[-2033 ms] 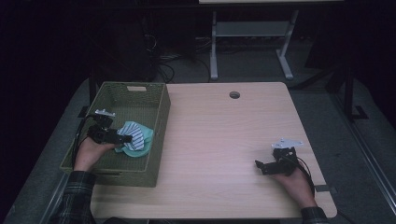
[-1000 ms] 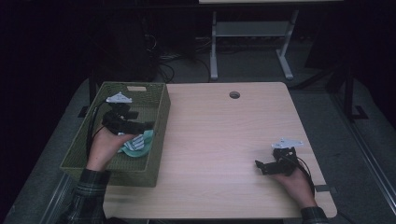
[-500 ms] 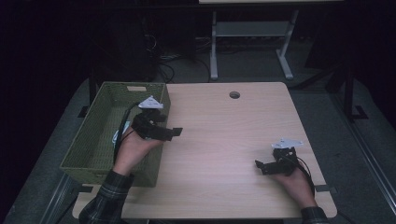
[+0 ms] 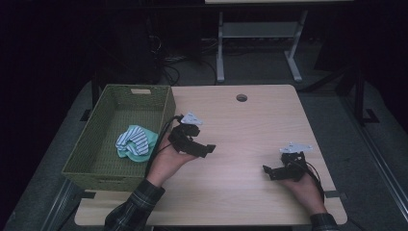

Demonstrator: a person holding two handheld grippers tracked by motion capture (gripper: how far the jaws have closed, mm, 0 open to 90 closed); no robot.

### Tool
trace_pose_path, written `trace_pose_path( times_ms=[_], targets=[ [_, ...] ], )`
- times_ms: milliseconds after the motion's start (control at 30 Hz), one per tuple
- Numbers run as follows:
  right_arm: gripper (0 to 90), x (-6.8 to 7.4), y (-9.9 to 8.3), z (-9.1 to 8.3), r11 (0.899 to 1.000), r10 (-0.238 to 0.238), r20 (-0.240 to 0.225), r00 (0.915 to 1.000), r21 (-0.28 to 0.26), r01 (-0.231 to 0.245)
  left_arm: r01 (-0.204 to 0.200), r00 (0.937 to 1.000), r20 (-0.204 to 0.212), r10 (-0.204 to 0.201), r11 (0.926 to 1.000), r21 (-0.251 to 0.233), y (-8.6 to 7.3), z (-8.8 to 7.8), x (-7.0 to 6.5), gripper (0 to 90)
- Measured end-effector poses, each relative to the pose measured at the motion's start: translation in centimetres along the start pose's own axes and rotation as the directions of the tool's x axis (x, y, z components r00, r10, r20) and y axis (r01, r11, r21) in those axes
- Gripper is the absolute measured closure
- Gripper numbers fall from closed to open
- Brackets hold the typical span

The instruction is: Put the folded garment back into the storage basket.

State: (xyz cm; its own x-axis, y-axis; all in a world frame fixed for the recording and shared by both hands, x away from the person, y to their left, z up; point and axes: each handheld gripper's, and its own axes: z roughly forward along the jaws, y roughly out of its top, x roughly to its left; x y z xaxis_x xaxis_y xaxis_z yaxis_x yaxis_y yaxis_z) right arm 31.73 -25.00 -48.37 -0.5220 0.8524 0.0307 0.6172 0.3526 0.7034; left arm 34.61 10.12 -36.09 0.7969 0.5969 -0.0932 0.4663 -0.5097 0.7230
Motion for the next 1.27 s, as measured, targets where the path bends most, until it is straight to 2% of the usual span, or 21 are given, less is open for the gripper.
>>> trace_pose_path(
  times_ms=[67,233,533,700,900,1033,1267],
  targets=[
    [1.4,0.0,0.0,0.0,1.000,0.000,0.000,1.0000,0.000,0.000,-0.008,1.0000,-0.005,0.008,0.9999,-0.006,-0.2,0.6,-0.3,17.5],
    [1.4,0.0,0.0,0.0,1.000,0.000,0.000,1.0000,0.000,0.000,-0.014,0.9999,0.011,0.013,0.9998,0.011,-1.1,2.7,-0.9,17.5],
    [1.4,0.0,0.0,0.0,1.000,0.000,0.000,1.0000,0.001,0.000,-0.028,0.9996,0.010,0.027,0.9973,0.069,-3.6,6.1,-0.8,17.5],
    [1.4,0.0,0.0,0.0,1.000,-0.002,0.001,1.0000,0.000,0.002,-0.040,0.9992,-0.003,0.041,0.9963,0.076,-4.6,7.5,-0.9,17.5],
    [1.4,0.0,0.0,0.0,1.000,-0.004,0.000,1.0000,-0.002,0.004,-0.055,0.9980,-0.025,0.058,0.9934,0.101,-5.6,8.7,-1.2,16.9],
    [1.4,0.0,0.0,0.0,1.000,-0.004,0.001,1.0000,-0.002,0.004,-0.074,0.9961,-0.037,0.080,0.9883,0.133,-6.2,9.3,-1.3,16.8],
    [1.3,0.0,0.0,0.0,1.000,-0.003,0.001,1.0000,-0.001,0.003,-0.091,0.9947,-0.037,0.096,0.9885,0.121,-6.4,9.3,-1.6,15.2]
  ],
)
